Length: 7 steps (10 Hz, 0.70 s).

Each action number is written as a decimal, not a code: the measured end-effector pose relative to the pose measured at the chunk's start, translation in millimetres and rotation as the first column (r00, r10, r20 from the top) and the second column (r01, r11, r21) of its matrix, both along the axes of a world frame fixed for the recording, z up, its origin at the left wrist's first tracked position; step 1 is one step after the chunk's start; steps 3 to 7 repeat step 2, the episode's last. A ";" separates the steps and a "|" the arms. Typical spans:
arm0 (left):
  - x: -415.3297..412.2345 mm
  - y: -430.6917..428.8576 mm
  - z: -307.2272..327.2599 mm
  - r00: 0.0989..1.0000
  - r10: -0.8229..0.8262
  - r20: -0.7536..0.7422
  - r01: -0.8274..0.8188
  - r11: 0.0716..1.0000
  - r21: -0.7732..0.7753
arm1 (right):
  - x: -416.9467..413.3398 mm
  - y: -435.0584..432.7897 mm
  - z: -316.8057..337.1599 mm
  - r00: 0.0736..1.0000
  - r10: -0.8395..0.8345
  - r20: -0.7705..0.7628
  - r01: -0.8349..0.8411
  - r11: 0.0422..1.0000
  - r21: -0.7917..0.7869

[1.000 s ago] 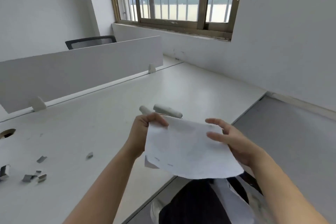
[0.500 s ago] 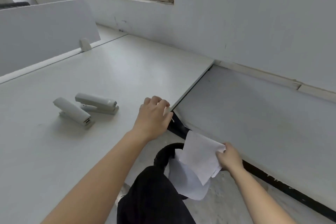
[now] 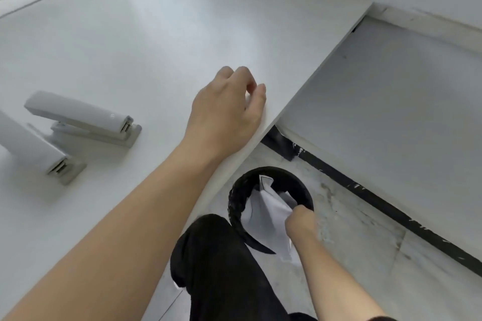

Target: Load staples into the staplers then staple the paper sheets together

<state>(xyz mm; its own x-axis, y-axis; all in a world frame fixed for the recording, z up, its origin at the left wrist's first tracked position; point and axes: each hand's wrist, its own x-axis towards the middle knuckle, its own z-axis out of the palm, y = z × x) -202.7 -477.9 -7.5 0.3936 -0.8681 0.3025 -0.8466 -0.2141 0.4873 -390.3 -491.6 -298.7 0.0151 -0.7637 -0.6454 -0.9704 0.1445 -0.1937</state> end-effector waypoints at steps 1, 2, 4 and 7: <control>3.0 -5.7 -2.6 1.000 0.009 -0.004 -0.009 1.000 -0.019 | 3.5 -5.5 -10.8 0.995 -0.047 0.088 0.041 0.997 0.069; 6.2 -10.8 -4.7 1.000 0.025 -0.017 -0.026 0.999 -0.034 | 2.0 -11.8 -15.9 0.989 -0.085 0.122 0.060 0.980 0.192; 6.2 -10.8 -4.7 1.000 0.025 -0.017 -0.026 0.999 -0.034 | 2.0 -11.8 -15.9 0.989 -0.085 0.122 0.060 0.980 0.192; 6.2 -10.8 -4.7 1.000 0.025 -0.017 -0.026 0.999 -0.034 | 2.0 -11.8 -15.9 0.989 -0.085 0.122 0.060 0.980 0.192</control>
